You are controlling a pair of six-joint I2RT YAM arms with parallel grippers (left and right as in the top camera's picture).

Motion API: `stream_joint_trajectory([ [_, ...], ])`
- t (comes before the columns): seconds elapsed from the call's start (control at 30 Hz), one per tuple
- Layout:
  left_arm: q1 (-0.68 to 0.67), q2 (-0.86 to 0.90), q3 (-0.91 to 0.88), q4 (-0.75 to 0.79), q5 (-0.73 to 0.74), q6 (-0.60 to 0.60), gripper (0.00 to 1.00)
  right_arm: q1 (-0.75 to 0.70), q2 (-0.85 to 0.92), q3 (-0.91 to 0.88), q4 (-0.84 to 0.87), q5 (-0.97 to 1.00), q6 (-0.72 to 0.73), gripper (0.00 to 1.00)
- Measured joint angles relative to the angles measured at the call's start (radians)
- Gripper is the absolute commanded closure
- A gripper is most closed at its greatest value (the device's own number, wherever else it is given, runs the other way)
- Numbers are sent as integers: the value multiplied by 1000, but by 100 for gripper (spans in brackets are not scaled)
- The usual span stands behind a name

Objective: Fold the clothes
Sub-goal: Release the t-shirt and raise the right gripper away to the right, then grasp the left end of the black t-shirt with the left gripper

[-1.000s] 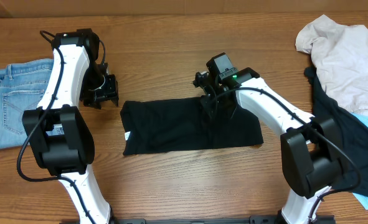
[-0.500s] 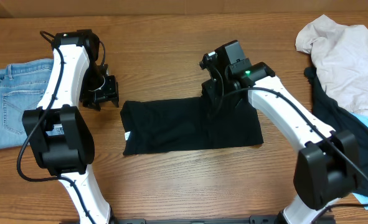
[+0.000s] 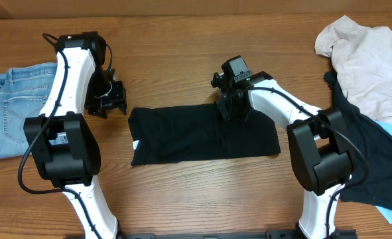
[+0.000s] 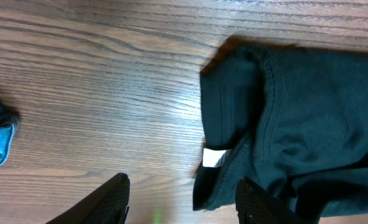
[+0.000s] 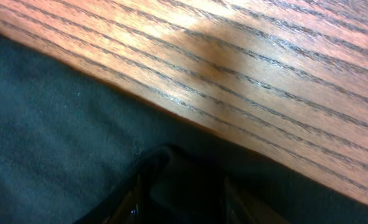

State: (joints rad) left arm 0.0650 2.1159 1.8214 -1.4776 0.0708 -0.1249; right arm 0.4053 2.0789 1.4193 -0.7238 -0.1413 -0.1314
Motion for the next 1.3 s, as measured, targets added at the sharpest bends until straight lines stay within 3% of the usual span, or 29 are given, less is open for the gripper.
stream_joint_trajectory([
  [0.13,0,0,0,0,0,0,41,0,0,20,-48,3,0,52],
  [0.27,0,0,0,-3,0,-4,26,-1,-2,71,-111,11,1,49],
  [0.47,0,0,-1,5,23,15,24,-32,-130,148,-146,20,19,40],
  [0.67,-12,0,-39,70,146,113,22,-104,-276,186,-190,26,39,39],
  [1.3,-66,-52,-430,388,286,149,22,-164,-270,185,-255,27,53,39],
])
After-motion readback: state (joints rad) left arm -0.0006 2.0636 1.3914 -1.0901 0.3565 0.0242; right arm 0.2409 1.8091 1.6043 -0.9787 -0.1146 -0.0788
